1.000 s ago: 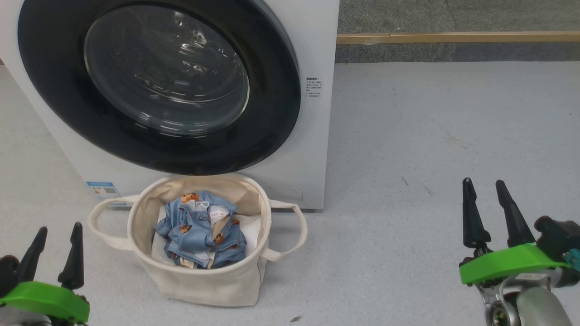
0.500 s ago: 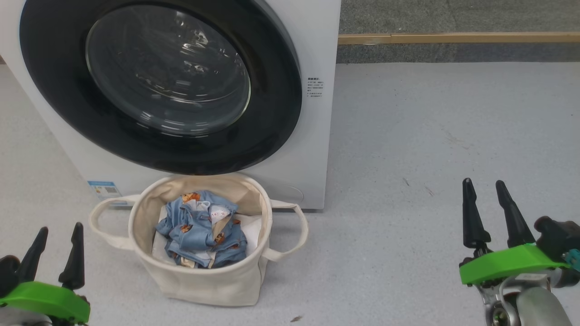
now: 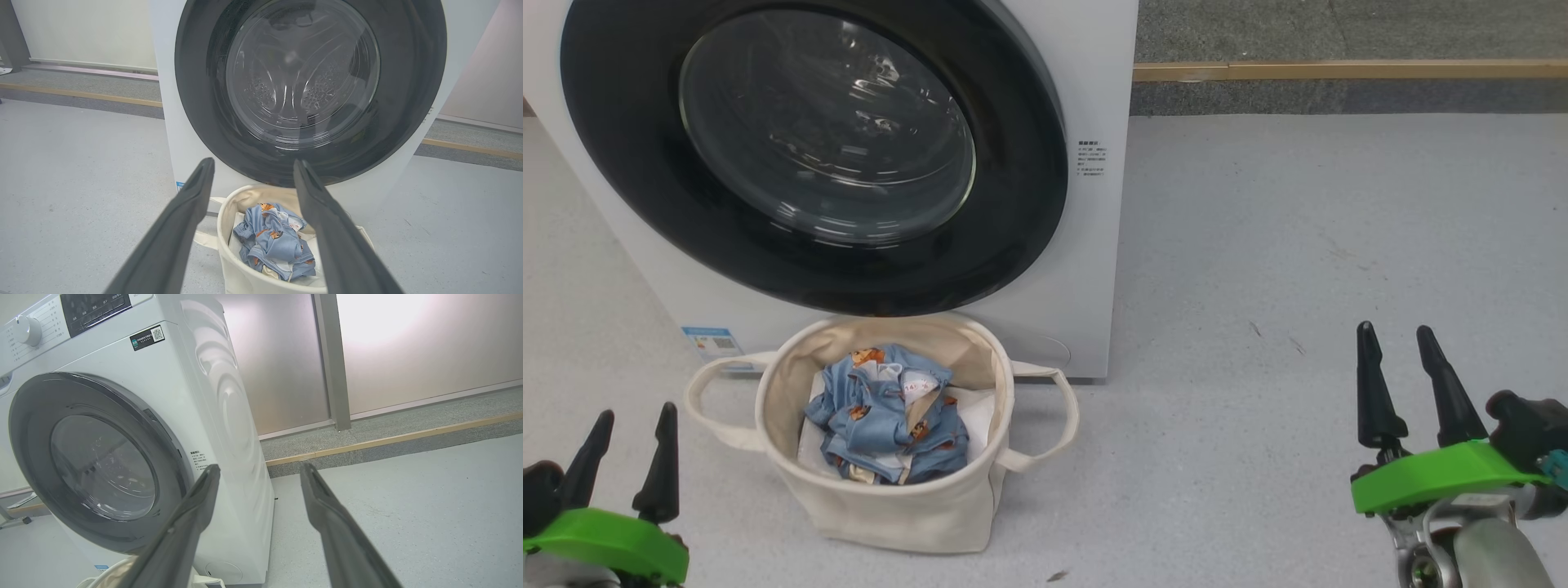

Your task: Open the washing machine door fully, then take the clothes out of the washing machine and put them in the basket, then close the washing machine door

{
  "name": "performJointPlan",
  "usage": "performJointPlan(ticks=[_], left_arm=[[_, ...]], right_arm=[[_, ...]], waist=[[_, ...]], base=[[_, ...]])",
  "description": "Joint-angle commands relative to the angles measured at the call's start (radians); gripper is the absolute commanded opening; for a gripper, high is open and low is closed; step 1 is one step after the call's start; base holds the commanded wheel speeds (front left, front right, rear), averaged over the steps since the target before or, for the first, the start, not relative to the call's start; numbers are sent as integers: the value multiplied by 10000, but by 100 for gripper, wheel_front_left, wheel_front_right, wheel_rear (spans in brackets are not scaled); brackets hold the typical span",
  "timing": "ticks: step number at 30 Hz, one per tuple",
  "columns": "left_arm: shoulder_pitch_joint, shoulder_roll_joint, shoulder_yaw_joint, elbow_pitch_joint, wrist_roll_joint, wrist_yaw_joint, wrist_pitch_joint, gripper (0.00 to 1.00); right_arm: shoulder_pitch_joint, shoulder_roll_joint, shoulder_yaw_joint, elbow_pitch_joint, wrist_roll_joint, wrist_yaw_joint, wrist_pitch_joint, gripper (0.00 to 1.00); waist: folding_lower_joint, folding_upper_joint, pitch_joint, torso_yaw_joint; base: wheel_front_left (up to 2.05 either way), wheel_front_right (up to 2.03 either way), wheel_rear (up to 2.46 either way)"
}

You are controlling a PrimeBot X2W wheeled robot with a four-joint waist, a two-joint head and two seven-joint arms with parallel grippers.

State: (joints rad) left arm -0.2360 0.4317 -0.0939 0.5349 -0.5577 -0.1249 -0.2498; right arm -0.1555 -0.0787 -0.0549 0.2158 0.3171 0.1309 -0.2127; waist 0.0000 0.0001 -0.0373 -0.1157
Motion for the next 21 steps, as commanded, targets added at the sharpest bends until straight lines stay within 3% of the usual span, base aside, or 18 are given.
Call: performJointPlan(ticks=[1, 2, 3, 7, 13, 21], left_arm=[[-541, 418, 386, -248, -49, -57, -120, 100], [-536, 422, 381, -248, -67, -57, -120, 100], [-1, -4, -8, 1, -5, 0, 1, 0], [414, -456, -197, 415, -17, 13, 34, 0], [465, -645, -52, 227, -600, 9, 254, 0], [518, -859, 84, 17, -1271, 5, 473, 0]], right_arm=[[-166, -98, 196, -352, 11, -2, -14, 100], [-157, -95, 193, -358, 10, -2, -14, 100], [9, 1, -1, 0, 3, 0, 2, 0], [297, 94, 37, 609, 20, 0, 10, 0], [300, 105, -18, 599, 738, 0, 211, 0], [318, 117, -47, 571, 1563, 0, 407, 0]], waist=[[0, -1, -5, -2], [0, -1, -5, -1], [0, -1, -4, 0], [0, -1, -5, 2], [23, -1, -7, 67], [1, -1, 43, 141]], base=[[0, 0, 0], [0, 0, 0], [0, 0, 0], [0, 0, 0], [0, 0, 0], [0, 0, 0]])
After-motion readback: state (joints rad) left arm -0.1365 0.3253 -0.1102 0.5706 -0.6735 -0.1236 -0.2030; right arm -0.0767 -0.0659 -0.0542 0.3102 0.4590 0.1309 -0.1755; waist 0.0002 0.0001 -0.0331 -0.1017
